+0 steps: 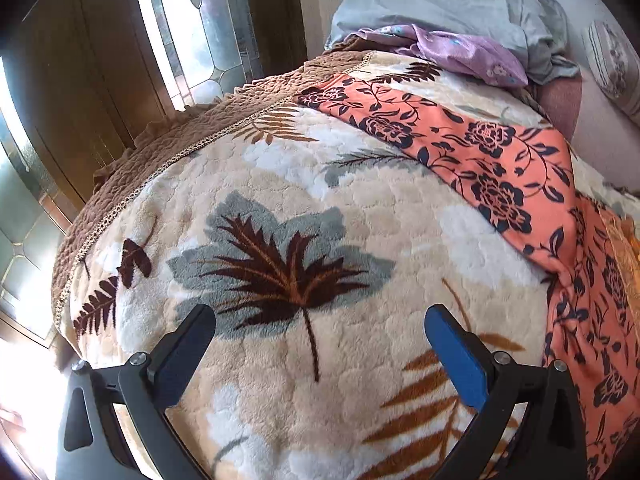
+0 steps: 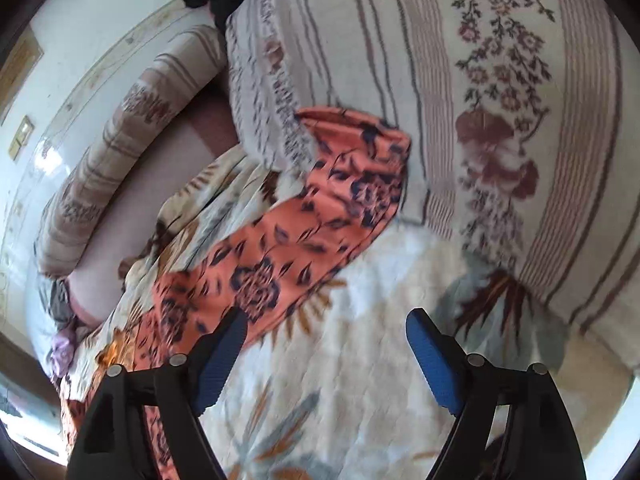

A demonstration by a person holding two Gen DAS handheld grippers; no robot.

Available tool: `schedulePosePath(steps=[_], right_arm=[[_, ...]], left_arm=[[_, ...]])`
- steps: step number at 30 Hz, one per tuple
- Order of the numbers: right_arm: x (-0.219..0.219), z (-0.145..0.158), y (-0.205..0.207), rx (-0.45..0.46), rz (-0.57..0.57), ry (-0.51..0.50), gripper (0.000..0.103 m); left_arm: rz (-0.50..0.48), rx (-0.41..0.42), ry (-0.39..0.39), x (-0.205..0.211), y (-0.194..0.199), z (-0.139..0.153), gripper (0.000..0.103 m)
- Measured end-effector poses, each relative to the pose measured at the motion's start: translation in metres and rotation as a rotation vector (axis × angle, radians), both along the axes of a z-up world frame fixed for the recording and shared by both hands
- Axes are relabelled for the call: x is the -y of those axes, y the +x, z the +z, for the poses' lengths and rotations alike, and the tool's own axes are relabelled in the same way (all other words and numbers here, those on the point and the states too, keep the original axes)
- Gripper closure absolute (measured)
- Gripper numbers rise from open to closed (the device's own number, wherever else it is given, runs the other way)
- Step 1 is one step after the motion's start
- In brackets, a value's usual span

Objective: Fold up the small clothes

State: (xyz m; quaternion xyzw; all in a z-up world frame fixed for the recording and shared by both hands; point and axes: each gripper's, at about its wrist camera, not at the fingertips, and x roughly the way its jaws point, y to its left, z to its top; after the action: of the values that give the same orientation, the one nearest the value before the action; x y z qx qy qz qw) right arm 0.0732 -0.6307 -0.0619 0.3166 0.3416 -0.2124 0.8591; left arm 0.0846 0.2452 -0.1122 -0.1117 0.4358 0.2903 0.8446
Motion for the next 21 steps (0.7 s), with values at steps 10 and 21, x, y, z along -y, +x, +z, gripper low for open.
schedulePosePath(steps=[10, 21], right_arm=[[0.037, -0.001, 0.064, -0.119, -0.108, -0.239, 0.044], [0.035, 0.027, 0.107, -0.169, -0.070, -0.345, 0.088]], left_arm=[[0.018, 0.040, -0.068, -0.008, 0.000, -0.034, 0.000], [0.016, 0.072, -0.044, -0.007, -0.001, -0.037, 0.000]])
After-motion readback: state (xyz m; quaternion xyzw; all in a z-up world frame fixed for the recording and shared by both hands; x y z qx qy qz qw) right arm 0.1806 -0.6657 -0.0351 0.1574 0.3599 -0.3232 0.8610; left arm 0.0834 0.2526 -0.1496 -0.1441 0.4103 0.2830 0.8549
